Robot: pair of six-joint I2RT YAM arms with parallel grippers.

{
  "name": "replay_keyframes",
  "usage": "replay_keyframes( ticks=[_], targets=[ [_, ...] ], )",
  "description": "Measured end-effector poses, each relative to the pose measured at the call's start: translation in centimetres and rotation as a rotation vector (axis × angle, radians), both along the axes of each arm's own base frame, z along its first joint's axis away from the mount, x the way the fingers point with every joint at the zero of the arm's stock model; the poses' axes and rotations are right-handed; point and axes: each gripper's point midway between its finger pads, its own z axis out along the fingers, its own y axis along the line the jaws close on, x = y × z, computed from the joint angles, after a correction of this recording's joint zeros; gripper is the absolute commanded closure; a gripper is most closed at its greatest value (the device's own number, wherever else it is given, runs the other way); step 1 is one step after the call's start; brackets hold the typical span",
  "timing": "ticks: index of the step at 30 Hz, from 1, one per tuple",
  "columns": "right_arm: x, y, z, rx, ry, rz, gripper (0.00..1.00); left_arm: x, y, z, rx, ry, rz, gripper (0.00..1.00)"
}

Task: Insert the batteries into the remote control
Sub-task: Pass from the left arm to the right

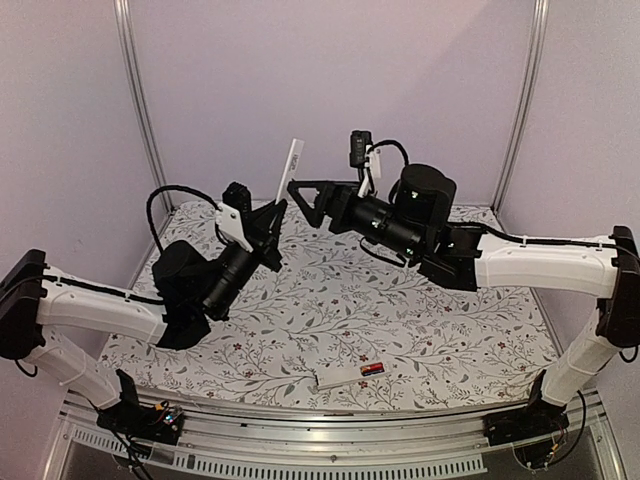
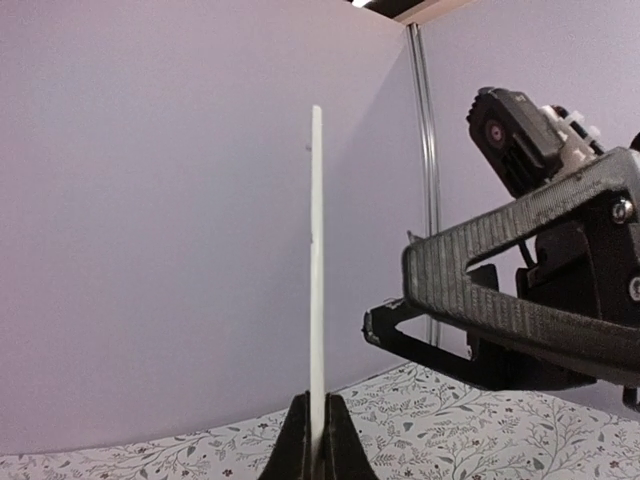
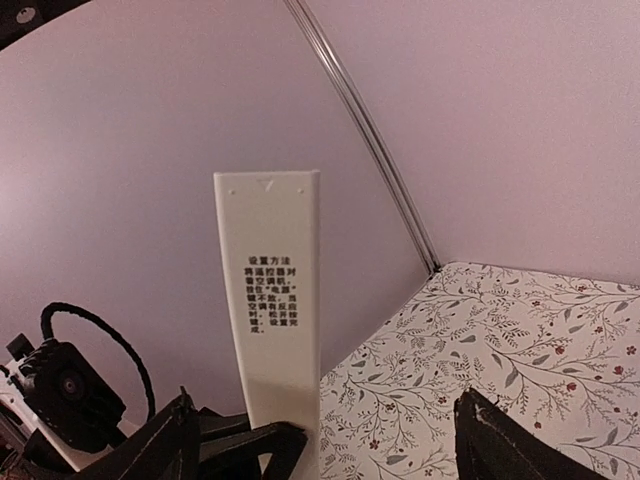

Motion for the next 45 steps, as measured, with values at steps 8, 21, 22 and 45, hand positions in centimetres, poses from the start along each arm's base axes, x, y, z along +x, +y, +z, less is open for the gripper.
replay_keyframes(
  ticks=[8,21,22,45],
  targets=[
    [0.1,1.5,1.2,0.044,-0.011,0.034,0.25,-0.2,0.0,0.0,0.011,-0.010,0.019,1.00],
    [0.3,2.7,0.7,0.038,-0.017,0.066,0.71,-0.4,-0.6,-0.6,0.055,-0.021,0.021,1.00],
    [0.2,2.8,0.7,0.038,-0.019,0.074,0.73,-0.4,-0.7,-0.7,0.059,-0.021,0.020,1.00],
    [0.4,-3.3,-4.5,-0.499,-0.153,0.169,0.81,-4.4,2.7,1.9,0.005,0.101,-0.151,0.25]
  ],
)
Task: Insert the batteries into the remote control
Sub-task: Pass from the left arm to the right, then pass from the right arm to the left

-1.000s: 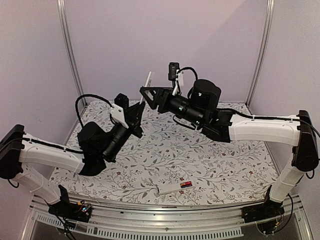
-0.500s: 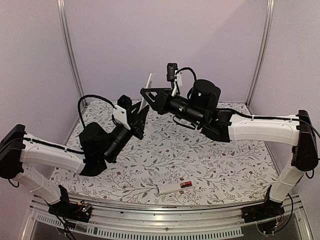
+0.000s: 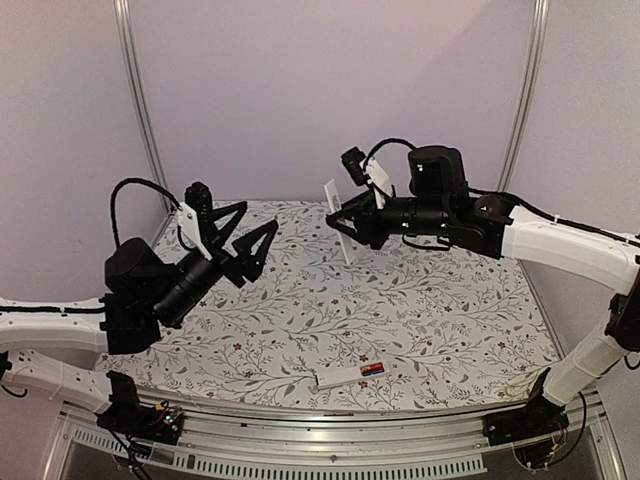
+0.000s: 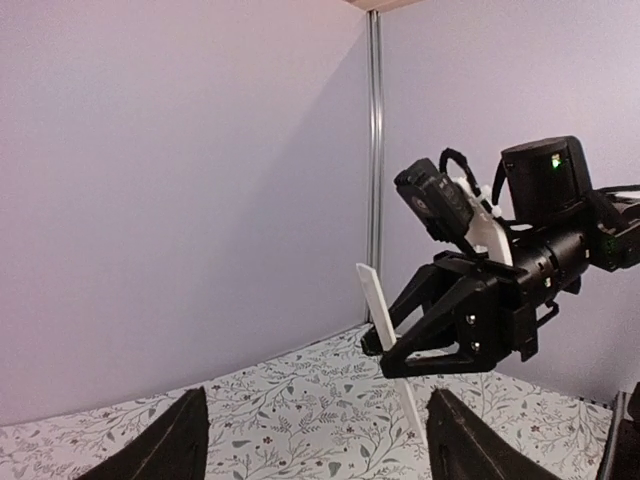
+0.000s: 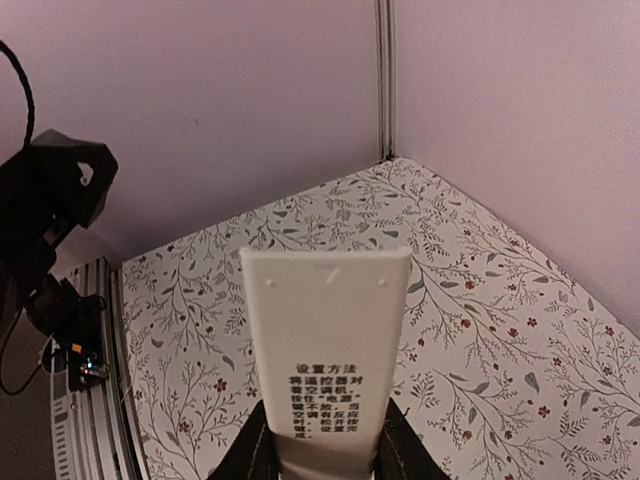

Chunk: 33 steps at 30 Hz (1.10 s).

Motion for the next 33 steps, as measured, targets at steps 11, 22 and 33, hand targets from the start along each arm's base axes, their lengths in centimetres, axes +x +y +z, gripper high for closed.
replay_keyframes(
  ticks=[11,22,33],
  targets=[
    [-8.5,-4.2,-18.4,-0.800,0.097,0.395,0.84,0.5,0.9,-8.7,0.194,0.226,-0.012,0.26],
    [-12.9,-4.0,-21.8,-1.041,0.019,0.621,0.83,-5.5,-2.8,-14.5,0.443,0.270,-0.407,0.31],
    [-12.7,-4.3,-23.2,-1.091,0.004,0.645,0.83,-11.3,-1.3,-14.7,0.615,-0.051,-0.587,0.39]
  ],
)
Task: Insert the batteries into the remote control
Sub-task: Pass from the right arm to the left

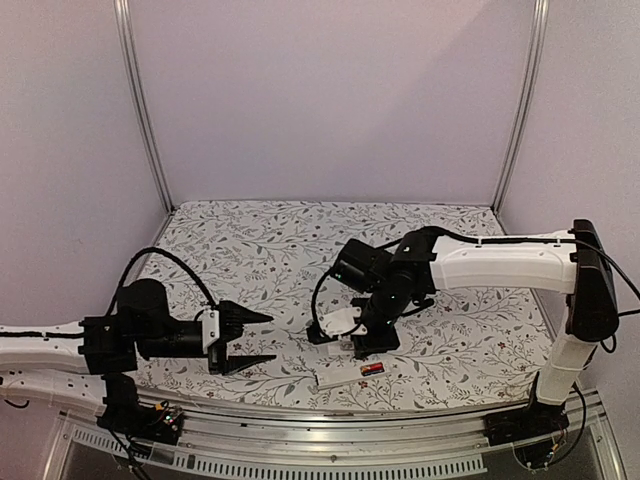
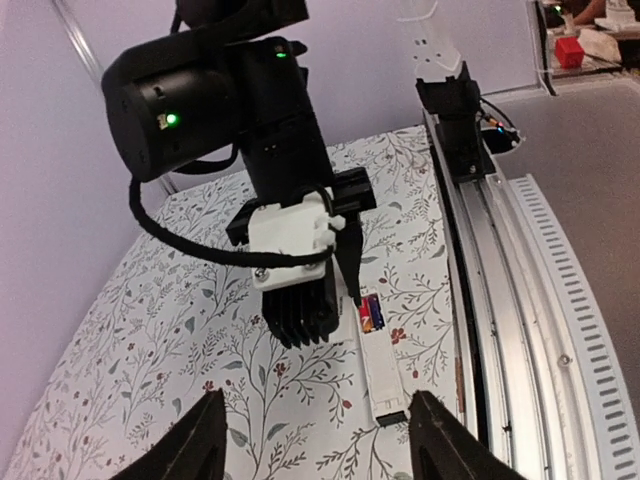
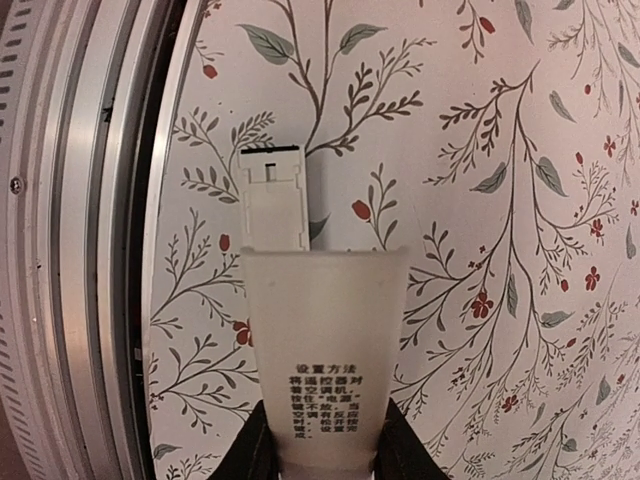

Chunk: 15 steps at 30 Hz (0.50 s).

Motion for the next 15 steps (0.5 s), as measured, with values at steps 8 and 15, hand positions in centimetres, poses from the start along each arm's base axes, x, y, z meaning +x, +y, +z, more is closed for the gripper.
replay_keyframes(
  ticks=[8,15],
  targets=[
    [-0.5,0.0,0.6,0.018,0.015,0.020,0.83,-2.0,-1.3,-3.1,0.182,-0.506,-0.071,0.38],
    [-1.0,0.3,1.4,0.044,0.035,0.038,0.83,-1.5,-2.8,-6.5,0.363,-0.800,-0.114,0.42]
  ],
)
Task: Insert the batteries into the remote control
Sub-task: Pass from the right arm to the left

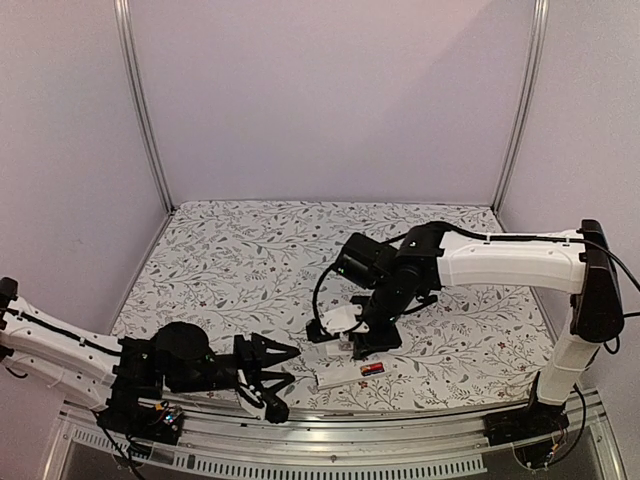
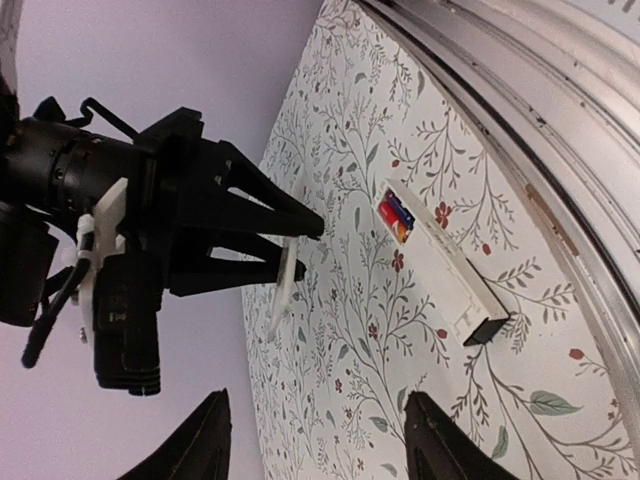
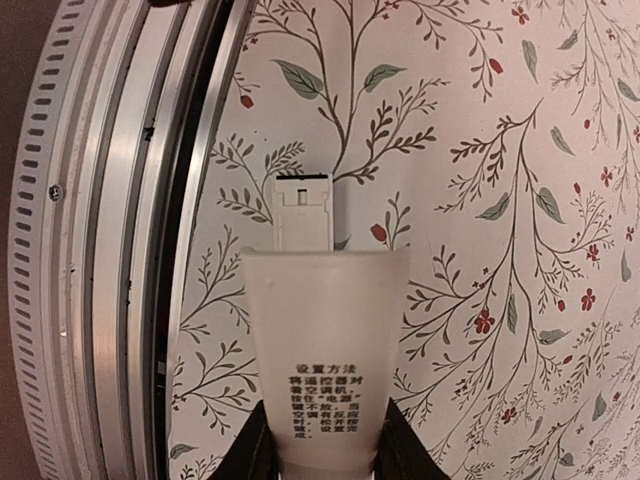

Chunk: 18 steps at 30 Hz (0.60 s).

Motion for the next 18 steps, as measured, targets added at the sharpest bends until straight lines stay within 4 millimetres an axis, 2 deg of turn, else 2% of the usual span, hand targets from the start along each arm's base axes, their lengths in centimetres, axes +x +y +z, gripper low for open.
replay_keyframes(
  ticks=[7,12,16,18],
  targets=[
    [-0.5,0.8,0.8,0.029,0.007,0.026,0.83,1.0,-1.2,-1.2,0.064,-0.147,-0.006,0.42],
    [-1.2,1.1,0.9,0.033,0.008,0.045,0.83,1.5,-1.9,-1.2,0.064,-0.200,0.001,0.44],
    [-1.7,1.4,0.9,0.035,0.008,0.064,0.83,1.8,-2.6,-0.8,0.048,-0.229,0.008,0.50],
    [-1.9,1.5,1.0,0.037,0.007,0.073,0.83,2.0,-3.0,-0.7,0.044,-0.236,0.009,0.58]
  ],
)
